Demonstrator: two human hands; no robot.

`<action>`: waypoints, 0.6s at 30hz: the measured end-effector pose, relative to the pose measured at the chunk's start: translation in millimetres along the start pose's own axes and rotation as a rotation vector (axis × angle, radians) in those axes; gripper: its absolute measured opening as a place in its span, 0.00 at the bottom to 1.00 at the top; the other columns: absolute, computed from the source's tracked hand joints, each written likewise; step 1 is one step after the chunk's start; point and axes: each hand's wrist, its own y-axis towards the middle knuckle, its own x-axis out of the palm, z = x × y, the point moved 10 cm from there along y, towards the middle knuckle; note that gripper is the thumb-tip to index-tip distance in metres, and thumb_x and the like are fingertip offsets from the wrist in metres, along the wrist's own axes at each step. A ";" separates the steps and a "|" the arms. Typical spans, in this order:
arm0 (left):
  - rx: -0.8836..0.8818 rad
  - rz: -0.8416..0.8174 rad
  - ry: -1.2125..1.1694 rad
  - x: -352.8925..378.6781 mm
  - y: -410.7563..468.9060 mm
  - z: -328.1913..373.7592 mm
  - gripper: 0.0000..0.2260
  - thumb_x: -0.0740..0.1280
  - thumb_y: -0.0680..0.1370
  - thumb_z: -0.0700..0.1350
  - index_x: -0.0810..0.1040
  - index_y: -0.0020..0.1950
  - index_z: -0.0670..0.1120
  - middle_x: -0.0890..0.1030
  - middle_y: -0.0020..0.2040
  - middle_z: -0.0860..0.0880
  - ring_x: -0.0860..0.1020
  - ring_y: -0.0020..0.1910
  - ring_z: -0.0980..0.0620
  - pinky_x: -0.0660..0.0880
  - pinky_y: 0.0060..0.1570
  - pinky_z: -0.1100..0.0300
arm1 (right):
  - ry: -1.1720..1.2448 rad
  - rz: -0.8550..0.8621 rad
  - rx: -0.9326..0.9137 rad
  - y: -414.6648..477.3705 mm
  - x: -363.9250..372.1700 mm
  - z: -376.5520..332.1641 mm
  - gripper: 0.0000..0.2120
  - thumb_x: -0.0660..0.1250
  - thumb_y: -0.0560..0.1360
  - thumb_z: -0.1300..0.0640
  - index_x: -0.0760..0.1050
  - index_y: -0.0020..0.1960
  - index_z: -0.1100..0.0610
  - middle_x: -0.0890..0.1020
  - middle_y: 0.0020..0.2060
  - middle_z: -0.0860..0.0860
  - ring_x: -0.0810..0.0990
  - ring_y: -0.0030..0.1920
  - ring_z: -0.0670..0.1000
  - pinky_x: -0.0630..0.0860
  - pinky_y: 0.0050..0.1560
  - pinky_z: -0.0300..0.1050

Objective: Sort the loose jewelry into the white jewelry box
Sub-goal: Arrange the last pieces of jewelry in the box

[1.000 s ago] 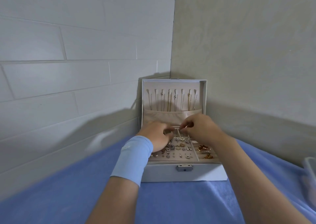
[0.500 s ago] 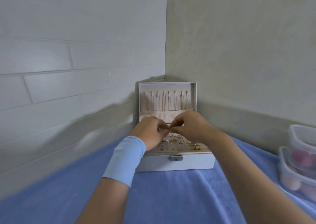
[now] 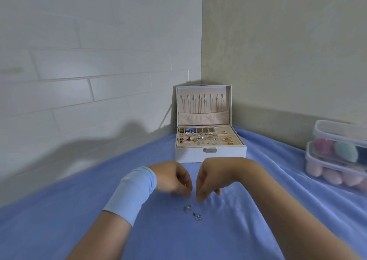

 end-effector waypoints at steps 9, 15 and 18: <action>0.034 0.002 -0.031 23.2 -13.8 -7.2 0.04 0.77 0.70 0.51 0.84 0.42 0.59 0.80 0.34 0.63 0.77 0.35 0.64 0.71 0.43 0.68 | -0.004 -0.034 0.032 -5.1 29.9 -11.7 0.12 0.79 0.68 0.46 0.86 0.48 0.50 0.86 0.41 0.45 0.82 0.43 0.46 0.77 0.49 0.39; 0.048 0.110 -0.205 11.1 -11.4 -14.5 0.04 0.67 0.78 0.46 0.81 0.50 0.52 0.84 0.43 0.55 0.79 0.36 0.58 0.73 0.39 0.67 | 0.289 0.114 -0.092 0.2 15.1 0.3 0.02 0.76 0.71 0.53 0.87 0.44 0.50 0.84 0.35 0.48 0.78 0.32 0.45 0.75 0.42 0.42; 0.037 0.144 -0.277 9.2 -9.5 -18.9 0.06 0.63 0.81 0.45 0.80 0.51 0.49 0.84 0.43 0.54 0.79 0.34 0.57 0.72 0.33 0.69 | 0.378 0.197 -0.115 3.2 7.6 5.1 0.03 0.74 0.72 0.57 0.87 0.46 0.53 0.84 0.33 0.47 0.78 0.30 0.47 0.73 0.34 0.41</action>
